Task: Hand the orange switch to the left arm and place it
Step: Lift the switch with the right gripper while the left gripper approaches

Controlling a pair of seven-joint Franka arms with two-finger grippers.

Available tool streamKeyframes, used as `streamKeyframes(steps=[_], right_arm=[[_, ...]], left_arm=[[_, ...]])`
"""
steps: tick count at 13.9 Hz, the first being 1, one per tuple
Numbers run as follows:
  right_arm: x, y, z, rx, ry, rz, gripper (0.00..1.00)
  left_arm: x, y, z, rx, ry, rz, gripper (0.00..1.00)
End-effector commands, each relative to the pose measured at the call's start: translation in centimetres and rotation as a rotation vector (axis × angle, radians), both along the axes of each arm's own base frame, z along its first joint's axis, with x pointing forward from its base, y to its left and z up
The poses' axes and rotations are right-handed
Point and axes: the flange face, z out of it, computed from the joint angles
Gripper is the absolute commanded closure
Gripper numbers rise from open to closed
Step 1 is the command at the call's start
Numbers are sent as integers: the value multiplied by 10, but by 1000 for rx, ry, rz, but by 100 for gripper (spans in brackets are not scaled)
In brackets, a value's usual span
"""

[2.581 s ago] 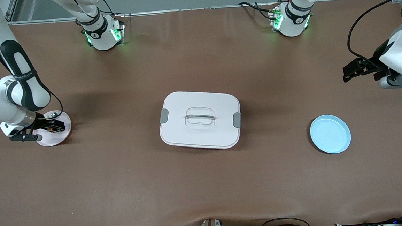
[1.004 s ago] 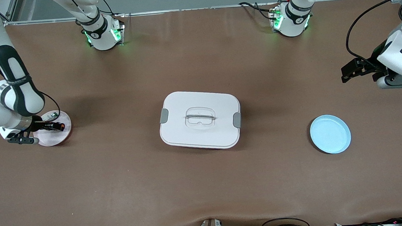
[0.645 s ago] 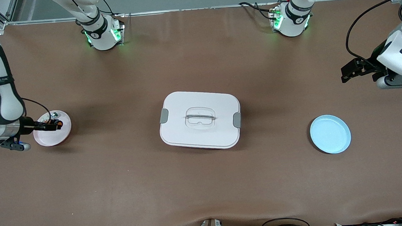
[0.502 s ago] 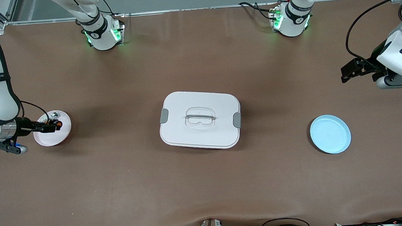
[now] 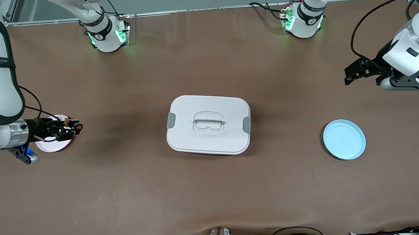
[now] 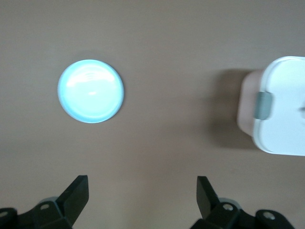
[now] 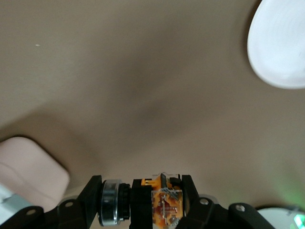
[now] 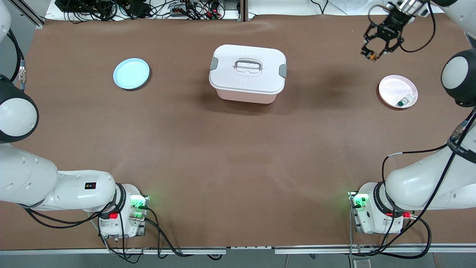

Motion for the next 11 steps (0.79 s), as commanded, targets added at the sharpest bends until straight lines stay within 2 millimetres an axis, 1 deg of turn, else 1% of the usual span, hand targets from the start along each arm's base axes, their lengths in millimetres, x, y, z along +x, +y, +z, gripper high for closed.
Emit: streamKeyframes(steps=[1, 2, 3, 4, 6, 7, 8, 9, 11], right_arm=[[9, 84, 50, -70, 29, -121, 100], [9, 115, 61, -61, 42, -173, 100], [9, 140, 73, -31, 57, -225, 100], [8, 159, 80, -13, 76, -275, 100], [3, 202, 94, 1, 122, -367, 100], [2, 217, 102, -8, 129, -420, 100], [0, 235, 105, -15, 127, -461, 100], [-3, 254, 108, -22, 126, -495, 100], [-9, 284, 113, -29, 134, -580, 100]], left_arm=[[-3, -19, 8, -81, -4, -5, 0], [-2, -24, 10, -130, -9, -2, 0], [-3, -36, 10, -180, -6, -9, 0], [-5, -53, 12, -231, -6, -25, 0], [-8, -82, 13, -292, 0, 1, 0], [-10, -100, 15, -320, -3, 27, 0], [-10, -115, 16, -349, -7, 67, 0], [-6, -131, 11, -395, -8, 79, 0], [1, -158, 4, -509, -18, 89, 0]])
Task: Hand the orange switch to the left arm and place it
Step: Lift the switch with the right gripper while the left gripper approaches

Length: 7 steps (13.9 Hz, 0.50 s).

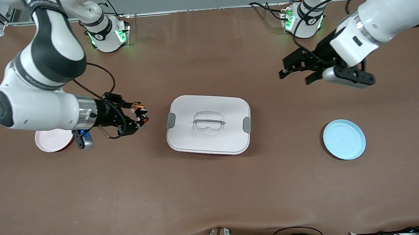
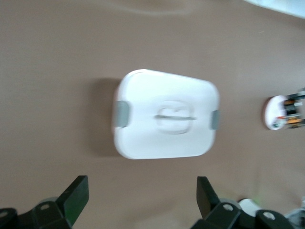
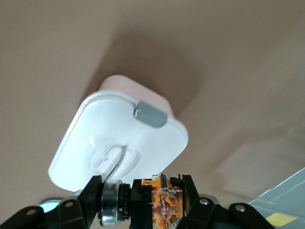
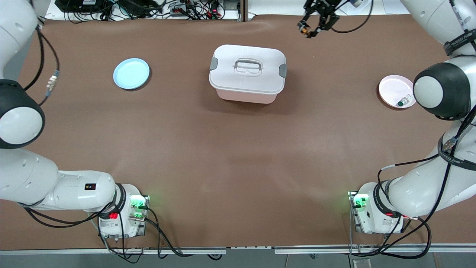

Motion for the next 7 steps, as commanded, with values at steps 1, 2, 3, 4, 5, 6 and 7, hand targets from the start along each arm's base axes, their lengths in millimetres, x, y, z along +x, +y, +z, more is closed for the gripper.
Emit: streamKeyframes(steps=[1, 2, 3, 4, 5, 6, 7], right_arm=[[-7, 40, 12, 1, 9, -119, 100], [-9, 53, 17, -2, 12, -159, 100], [-13, 64, 22, -5, 18, -182, 100], [-16, 74, 29, -4, 21, -218, 100], [-17, 85, 35, 1, 25, -261, 100], [-20, 95, 38, 3, 31, -295, 100], [-27, 110, 39, 5, 31, -300, 100]], left_arm=[[11, -34, -9, -135, -6, 35, 0], [13, -48, -13, -170, -18, 40, 0], [17, -57, -19, -204, -14, 49, 0], [17, -68, -23, -243, -3, 53, 0], [16, -79, -25, -276, 0, 61, 0], [15, -89, -32, -299, 9, 67, 1], [17, -97, -40, -318, 21, 73, 4]])
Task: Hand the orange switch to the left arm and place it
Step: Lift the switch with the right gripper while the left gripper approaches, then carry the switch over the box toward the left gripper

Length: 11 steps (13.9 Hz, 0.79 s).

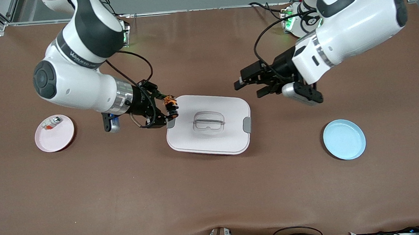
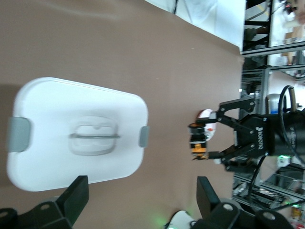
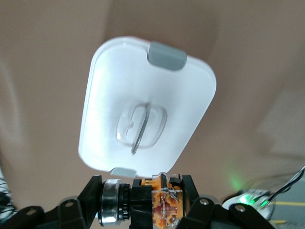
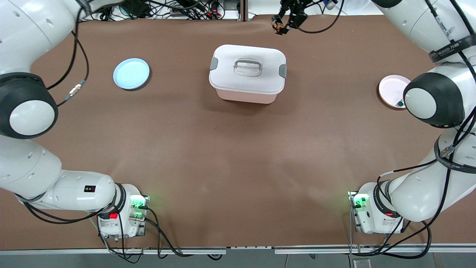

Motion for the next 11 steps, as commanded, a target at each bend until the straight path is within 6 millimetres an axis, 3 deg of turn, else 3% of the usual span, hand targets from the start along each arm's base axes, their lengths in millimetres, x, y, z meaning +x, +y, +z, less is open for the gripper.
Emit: streamKeyframes(steps=[1, 6, 11], right_arm=[[-8, 27, 13, 25, 9, -73, 100], [-19, 66, 28, 74, -42, -150, 100], [-19, 77, 29, 117, -59, -183, 100]], left_arm=[[2, -19, -9, -68, 26, 27, 7], [-1, -50, -34, -104, 64, 18, 17], [-4, -59, -39, -136, 86, 11, 18]])
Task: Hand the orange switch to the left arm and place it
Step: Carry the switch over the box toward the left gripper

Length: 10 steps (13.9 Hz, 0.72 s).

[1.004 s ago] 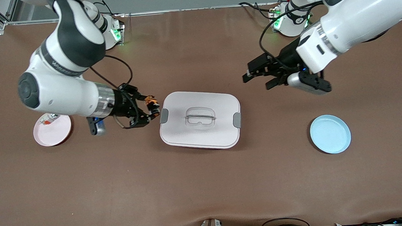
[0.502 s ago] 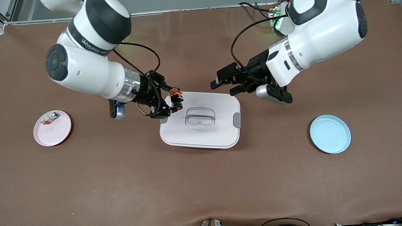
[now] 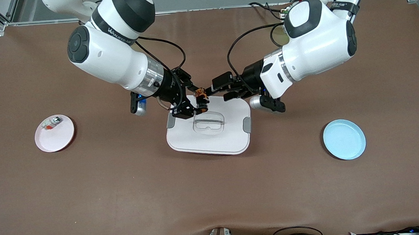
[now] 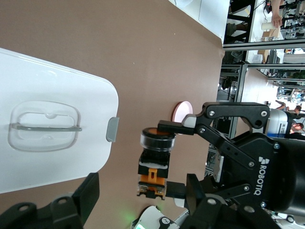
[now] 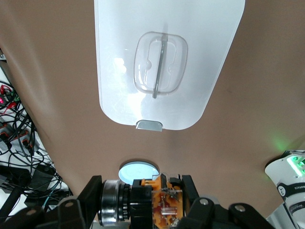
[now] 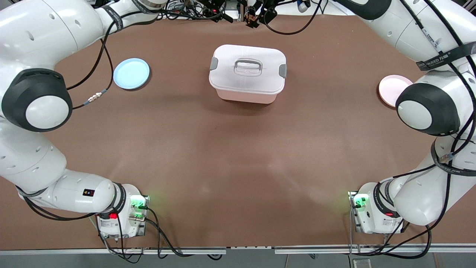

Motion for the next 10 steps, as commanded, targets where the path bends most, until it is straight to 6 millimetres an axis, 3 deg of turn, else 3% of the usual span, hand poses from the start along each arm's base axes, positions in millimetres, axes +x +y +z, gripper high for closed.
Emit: streamKeyframes(steps=[1, 4, 8, 9, 10], right_arm=[[3, 4, 8, 35, 6, -23, 100], [1, 8, 22, 53, 1, -41, 100], [-2, 13, 24, 58, -6, -40, 100], [-2, 15, 23, 58, -7, -37, 100], [-3, 16, 23, 58, -8, -36, 100]], left_arm=[[-1, -5, 2, -24, -6, -2, 18], [-2, -13, -5, -24, -15, -15, 22], [-8, -29, -12, -27, -28, -32, 34], [-8, -29, -12, -26, -29, -33, 43], [-8, -29, -11, -26, -31, -33, 59]])
